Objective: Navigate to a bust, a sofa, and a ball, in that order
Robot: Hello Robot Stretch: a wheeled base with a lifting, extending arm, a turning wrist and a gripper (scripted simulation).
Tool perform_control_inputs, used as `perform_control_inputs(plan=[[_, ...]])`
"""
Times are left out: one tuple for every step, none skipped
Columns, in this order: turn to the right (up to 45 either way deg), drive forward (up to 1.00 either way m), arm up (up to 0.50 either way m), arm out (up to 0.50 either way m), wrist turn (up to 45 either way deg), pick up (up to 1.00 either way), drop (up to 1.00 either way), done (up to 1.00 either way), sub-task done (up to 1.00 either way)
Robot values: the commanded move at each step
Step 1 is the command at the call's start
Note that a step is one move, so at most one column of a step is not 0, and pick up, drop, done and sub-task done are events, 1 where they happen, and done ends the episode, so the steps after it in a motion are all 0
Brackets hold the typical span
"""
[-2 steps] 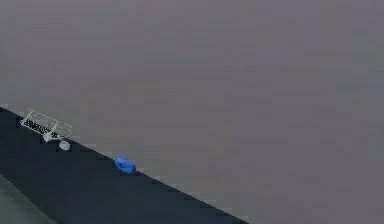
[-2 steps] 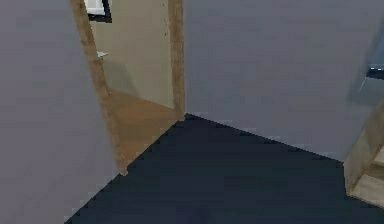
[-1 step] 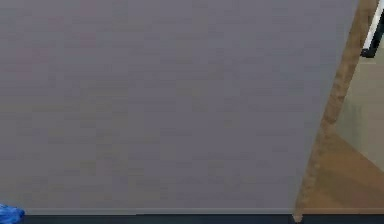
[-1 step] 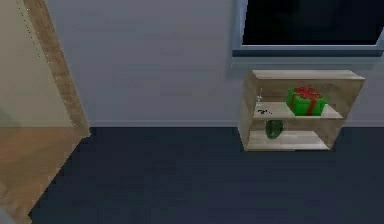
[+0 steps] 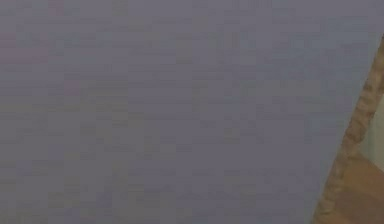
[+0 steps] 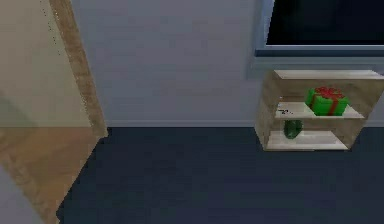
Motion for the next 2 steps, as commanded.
perform_control_inputs(plan=[[-45.0, 0.00, 0.00, 0.00, 0.0, 0.00, 0.00, 0.00, 0.00], [0.0, 0.80, 0.00, 0.00, 0.0, 0.00, 0.00, 0.00, 0.00]])
